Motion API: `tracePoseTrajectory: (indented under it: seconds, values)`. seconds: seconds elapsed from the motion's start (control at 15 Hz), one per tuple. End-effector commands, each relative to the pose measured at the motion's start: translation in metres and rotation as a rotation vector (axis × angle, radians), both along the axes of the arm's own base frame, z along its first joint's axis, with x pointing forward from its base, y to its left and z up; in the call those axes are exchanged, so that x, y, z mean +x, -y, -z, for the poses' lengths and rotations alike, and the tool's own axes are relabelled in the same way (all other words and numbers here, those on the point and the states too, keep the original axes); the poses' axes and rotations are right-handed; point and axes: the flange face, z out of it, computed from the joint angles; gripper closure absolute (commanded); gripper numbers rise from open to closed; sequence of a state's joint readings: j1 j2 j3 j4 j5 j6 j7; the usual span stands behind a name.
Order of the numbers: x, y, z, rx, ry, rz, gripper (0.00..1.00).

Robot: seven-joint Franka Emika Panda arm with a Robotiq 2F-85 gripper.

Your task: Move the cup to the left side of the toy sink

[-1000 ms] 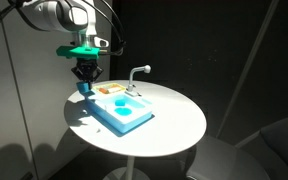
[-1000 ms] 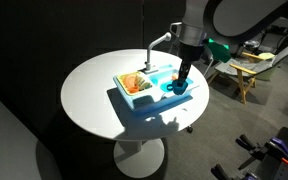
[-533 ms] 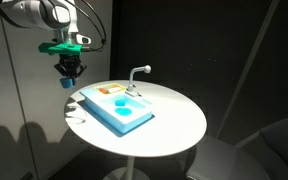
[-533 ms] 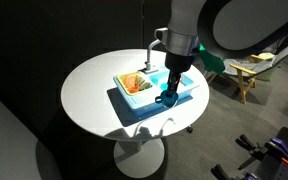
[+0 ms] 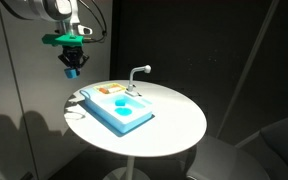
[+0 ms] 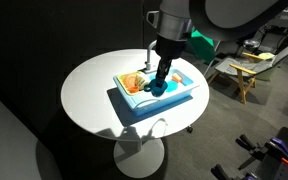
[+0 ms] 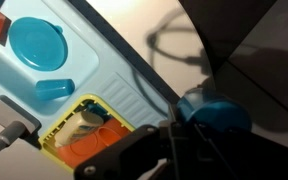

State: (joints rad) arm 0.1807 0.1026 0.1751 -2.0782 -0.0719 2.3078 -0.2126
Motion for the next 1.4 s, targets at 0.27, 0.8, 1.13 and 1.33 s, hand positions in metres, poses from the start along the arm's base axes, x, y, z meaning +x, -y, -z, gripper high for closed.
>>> tracePoseTrajectory:
  seconds: [0.27,0.8,1.13,1.33]
  values:
    - [0.05,0.016,0.003,-0.028,0.016,0.06,0.99]
    - [0.043,-0.004,0.04,-0.054,-0.036,0.01,0.99]
    - [0.018,-0.039,0.055,-0.064,-0.06,-0.055,0.99]
    - [0.019,-0.042,0.053,-0.06,-0.058,-0.053,0.99]
